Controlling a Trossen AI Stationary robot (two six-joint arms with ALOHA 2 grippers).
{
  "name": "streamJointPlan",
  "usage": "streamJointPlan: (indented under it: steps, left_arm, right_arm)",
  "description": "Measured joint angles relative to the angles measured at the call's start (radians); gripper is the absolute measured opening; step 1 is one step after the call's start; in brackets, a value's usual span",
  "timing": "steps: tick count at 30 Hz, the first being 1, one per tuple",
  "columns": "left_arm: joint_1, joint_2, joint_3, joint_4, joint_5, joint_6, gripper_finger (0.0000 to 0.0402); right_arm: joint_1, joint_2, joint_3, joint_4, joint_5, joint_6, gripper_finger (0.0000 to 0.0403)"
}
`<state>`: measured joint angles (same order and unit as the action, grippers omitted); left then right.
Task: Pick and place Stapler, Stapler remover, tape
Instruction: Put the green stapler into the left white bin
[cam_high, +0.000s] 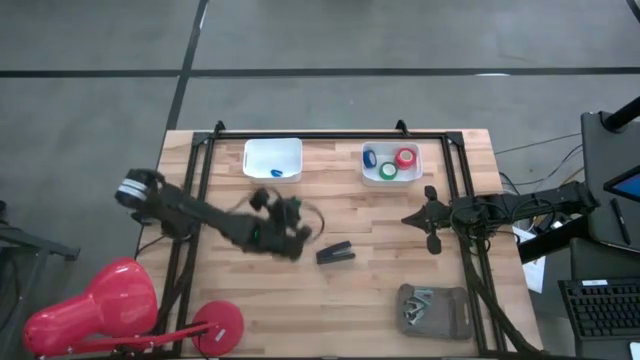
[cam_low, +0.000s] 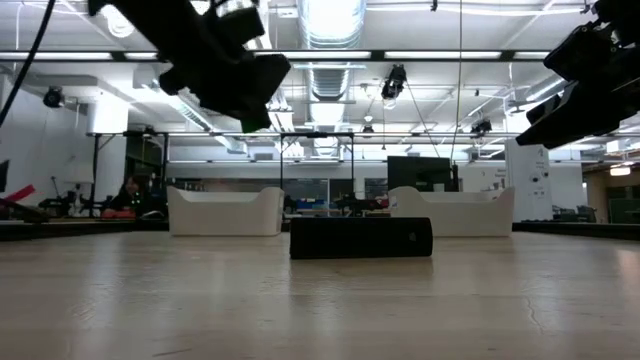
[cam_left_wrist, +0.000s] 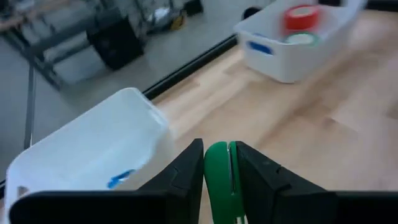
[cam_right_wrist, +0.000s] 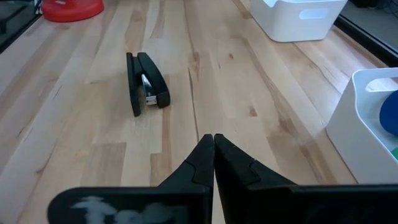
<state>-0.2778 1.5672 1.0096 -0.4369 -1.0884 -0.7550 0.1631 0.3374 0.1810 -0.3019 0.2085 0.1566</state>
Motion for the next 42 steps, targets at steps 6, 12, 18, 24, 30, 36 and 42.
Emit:
streamJointPlan:
  steps: [6,12,18,24,30,36,42]
  left_arm:
    - [0.25,-0.097,0.0,-0.002,0.169,0.104,0.0083]
    - [0.53,-0.117,0.0,-0.011,0.469,0.151,0.0088]
    - [0.72,-0.069,0.0,-0.01,0.67,0.152,0.0089]
    - [0.774,-0.007,0.0,-0.008,0.681,0.156,0.0086]
    - [0.782,0.057,0.0,-0.003,0.69,0.157,0.0096]
    - [0.782,0.111,0.0,0.008,0.725,0.159,0.0094]
    - [0.782,0.134,0.0,0.01,0.725,0.167,0.0101]
  right_arm:
    - [0.0,0.0,0.0,-0.001,0.0,0.0,0.0008]
    - [0.0,0.0,0.0,-0.001,0.0,0.0,0.0008]
    - [0.0,0.0,0.0,-0.001,0.0,0.0,0.0008]
    - [0.0,0.0,0.0,-0.001,0.0,0.0,0.0008]
    - [0.0,0.0,0.0,-0.001,0.0,0.0,0.0008]
    - [0.0,0.0,0.0,-0.001,0.0,0.0,0.0008]
    - [0.0,0.0,0.0,-0.001,0.001,0.0,0.0008]
